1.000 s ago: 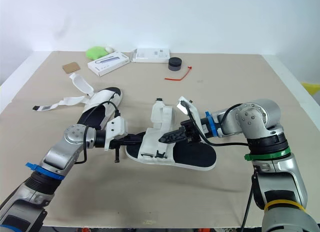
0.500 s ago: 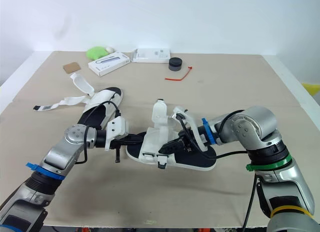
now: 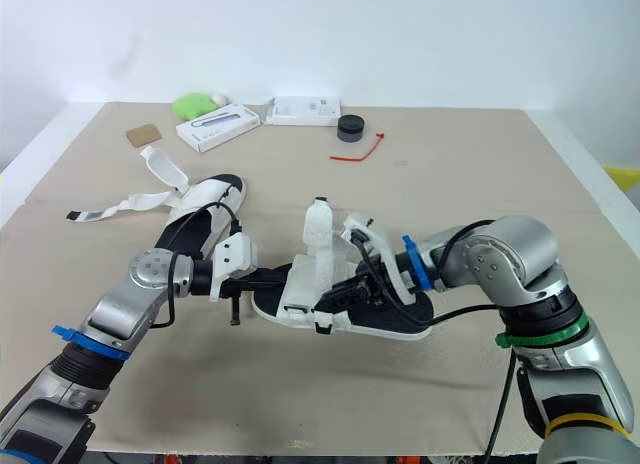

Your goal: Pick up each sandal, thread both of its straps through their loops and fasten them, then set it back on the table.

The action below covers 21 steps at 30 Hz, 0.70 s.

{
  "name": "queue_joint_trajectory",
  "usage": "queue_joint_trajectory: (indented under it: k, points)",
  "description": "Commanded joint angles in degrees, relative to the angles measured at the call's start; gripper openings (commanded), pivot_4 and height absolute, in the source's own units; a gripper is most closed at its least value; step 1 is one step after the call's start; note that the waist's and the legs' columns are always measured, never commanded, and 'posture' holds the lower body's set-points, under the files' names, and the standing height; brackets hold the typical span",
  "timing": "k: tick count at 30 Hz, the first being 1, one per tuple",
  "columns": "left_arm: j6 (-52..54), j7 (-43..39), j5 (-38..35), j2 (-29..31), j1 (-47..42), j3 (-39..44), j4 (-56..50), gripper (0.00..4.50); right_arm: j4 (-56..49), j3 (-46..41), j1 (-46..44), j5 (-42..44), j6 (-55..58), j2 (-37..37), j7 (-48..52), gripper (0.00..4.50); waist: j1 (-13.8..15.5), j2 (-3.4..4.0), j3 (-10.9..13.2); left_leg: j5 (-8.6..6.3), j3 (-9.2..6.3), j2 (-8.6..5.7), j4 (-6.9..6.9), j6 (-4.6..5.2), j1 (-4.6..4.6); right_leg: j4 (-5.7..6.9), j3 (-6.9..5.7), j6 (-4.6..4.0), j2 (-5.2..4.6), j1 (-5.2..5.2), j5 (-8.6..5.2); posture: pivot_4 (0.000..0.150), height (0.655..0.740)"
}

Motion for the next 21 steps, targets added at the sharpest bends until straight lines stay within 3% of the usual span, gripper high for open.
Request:
queue_joint_trajectory:
  k: [1,2,11,14,19,21]
  points:
    - [0.1,0.3,0.4,0.0,0.1,0.0,-0.7,0.0,0.4,-4.9,-1.9,0.7,-0.3,1.2,-1.0,2.86,0.0,0.0,0.0,0.0,0.0,0.0,0.0,0.0,0.0,0.0,0.0,0.0,0.0,0.0,0.0,0.15,0.74]
    - [0.1,0.3,0.4,-0.1,0.0,0.0,-0.5,0.0,1.5,-5.9,-2.6,0.5,-0.1,1.9,-1.7,3.27,0.0,0.0,0.0,0.0,0.0,0.0,0.0,0.0,0.0,0.0,0.0,0.0,0.0,0.0,0.0,0.15,0.74]
    - [-0.2,0.0,0.6,-0.5,-0.5,0.1,0.1,0.0,9.4,-13.2,-7.9,0.7,5.6,8.6,-7.6,3.27,0.0,0.0,0.0,0.01,-0.03,0.01,-0.01,-0.01,0.0,0.03,-0.01,-0.06,0.0,0.0,0.04,0.15,0.74]
    - [-0.1,-0.1,0.7,-0.5,-0.6,0.2,0.1,0.0,8.9,-12.8,-7.0,0.6,6.8,8.8,-7.7,2.5,0.0,0.0,0.0,0.0,-0.02,-0.02,0.0,0.0,-0.06,0.02,-0.03,-0.05,-0.08,-0.04,0.03,0.15,0.74]
    - [0.0,-0.1,0.7,-0.1,-0.1,0.5,-0.2,0.0,7.1,-12.4,-5.5,1.2,8.1,8.7,-7.2,0.12,0.0,0.0,0.0,0.0,-0.03,-0.03,0.0,0.0,-0.07,0.02,-0.06,-0.05,-0.12,-0.04,0.04,0.15,0.74]
    - [0.0,-0.1,0.7,-0.1,-0.1,0.4,-0.2,0.0,5.8,-12.2,-4.5,1.3,8.2,9.0,-7.4,0.05,0.0,0.0,0.0,0.0,-0.04,-0.02,0.0,0.0,-0.07,0.02,-0.07,-0.05,-0.1,-0.04,0.04,0.15,0.74]
